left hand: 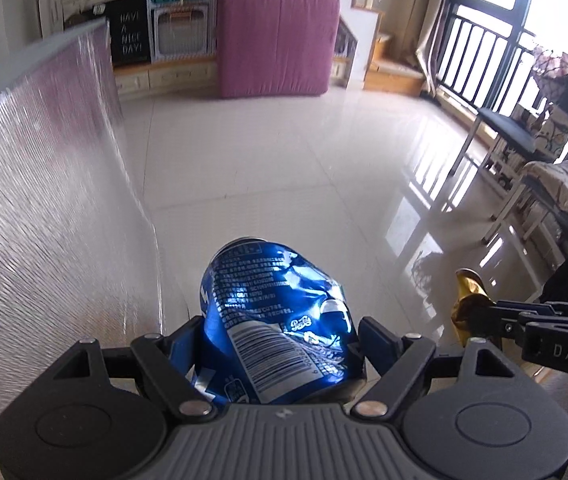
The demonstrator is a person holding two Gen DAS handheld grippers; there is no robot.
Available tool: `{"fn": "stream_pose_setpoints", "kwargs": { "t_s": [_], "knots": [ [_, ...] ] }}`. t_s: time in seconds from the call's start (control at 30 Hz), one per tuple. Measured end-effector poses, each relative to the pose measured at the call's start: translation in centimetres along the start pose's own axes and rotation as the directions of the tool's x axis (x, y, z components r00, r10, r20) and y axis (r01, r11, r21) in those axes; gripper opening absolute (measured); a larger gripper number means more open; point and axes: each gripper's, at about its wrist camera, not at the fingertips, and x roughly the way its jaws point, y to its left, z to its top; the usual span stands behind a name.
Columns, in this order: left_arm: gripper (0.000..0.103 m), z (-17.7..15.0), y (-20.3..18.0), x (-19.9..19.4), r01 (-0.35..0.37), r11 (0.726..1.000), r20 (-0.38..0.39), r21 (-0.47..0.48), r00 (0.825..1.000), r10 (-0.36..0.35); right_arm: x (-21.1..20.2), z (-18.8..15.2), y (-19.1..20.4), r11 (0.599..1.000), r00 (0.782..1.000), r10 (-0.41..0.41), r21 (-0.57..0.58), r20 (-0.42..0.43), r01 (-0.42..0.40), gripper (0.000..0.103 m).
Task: Collect trash
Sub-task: 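Lift and carry the can and gold wrapper over the wastebasket with both tools, then open the left tool to drop the blue can into the wastebasket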
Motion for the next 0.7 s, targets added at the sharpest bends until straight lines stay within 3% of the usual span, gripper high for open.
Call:
{"fn": "stream_pose_setpoints", "kwargs": {
  "t_s": [0.2,0.47,0.6,0.7],
  "knots": [
    [0.082,-2.1,2.3,5.6,-0.019,0.999,-0.088,-0.037,0.996,0.016,5.9,-0.7,-0.5,1.0,0.996,0.006,0.015,-0.089,-0.005,0.028],
    [0.082,-5.0,4.3,14.2,-0.063,0.998,-0.209,0.012,0.976,0.064,13.6,-1.4,-1.0,0.999,0.978,0.024,0.036,-0.206,-0.017,0.028],
    [0.082,-5.5,4.7,17.7,-0.04,0.999,-0.219,0.021,0.975,0.044,16.2,-1.6,-1.4,0.998,0.971,0.029,0.053,-0.239,-0.017,0.028],
    [0.082,-5.6,5.1,20.1,-0.011,1.0,-0.234,-0.03,0.972,0.004,17.9,-1.4,-1.7,0.998,0.965,0.03,0.062,-0.26,-0.015,0.028]
  ]
}}
